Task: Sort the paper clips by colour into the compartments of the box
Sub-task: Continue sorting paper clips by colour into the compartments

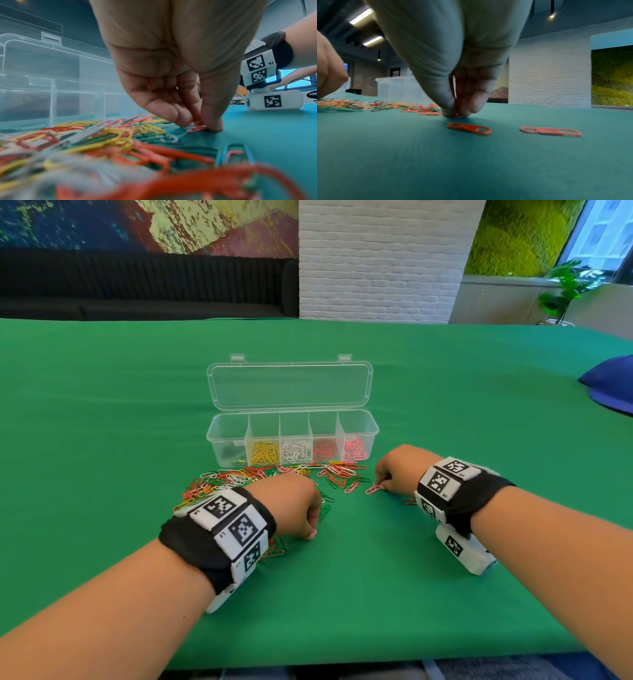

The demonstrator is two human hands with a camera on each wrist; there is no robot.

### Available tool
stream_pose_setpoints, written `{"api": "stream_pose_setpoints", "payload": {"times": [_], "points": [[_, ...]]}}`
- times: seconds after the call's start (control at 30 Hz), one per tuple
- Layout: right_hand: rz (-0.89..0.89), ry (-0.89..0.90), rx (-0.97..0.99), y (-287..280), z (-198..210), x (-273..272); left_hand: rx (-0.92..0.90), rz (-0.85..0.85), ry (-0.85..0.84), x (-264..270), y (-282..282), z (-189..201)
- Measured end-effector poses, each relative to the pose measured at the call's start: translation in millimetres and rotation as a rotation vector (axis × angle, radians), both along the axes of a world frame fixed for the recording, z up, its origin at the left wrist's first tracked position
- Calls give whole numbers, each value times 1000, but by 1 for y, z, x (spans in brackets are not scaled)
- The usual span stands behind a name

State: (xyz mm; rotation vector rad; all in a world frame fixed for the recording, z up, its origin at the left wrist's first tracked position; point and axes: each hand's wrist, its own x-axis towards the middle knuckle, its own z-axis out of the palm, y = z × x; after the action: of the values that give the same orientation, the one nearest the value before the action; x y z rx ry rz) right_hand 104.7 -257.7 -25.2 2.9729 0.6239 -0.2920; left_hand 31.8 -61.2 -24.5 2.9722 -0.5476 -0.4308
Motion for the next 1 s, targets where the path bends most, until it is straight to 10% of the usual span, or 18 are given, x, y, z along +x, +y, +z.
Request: {"api": "stream_pose_setpoints", "payload": {"times": [0.57, 1.0], "points": [[-116, 114, 83, 6, -7, -6, -181, 42, -34, 4, 16, 6], [-203, -9, 312, -10, 11, -4, -1135, 561, 554, 4, 38, 8]]}}
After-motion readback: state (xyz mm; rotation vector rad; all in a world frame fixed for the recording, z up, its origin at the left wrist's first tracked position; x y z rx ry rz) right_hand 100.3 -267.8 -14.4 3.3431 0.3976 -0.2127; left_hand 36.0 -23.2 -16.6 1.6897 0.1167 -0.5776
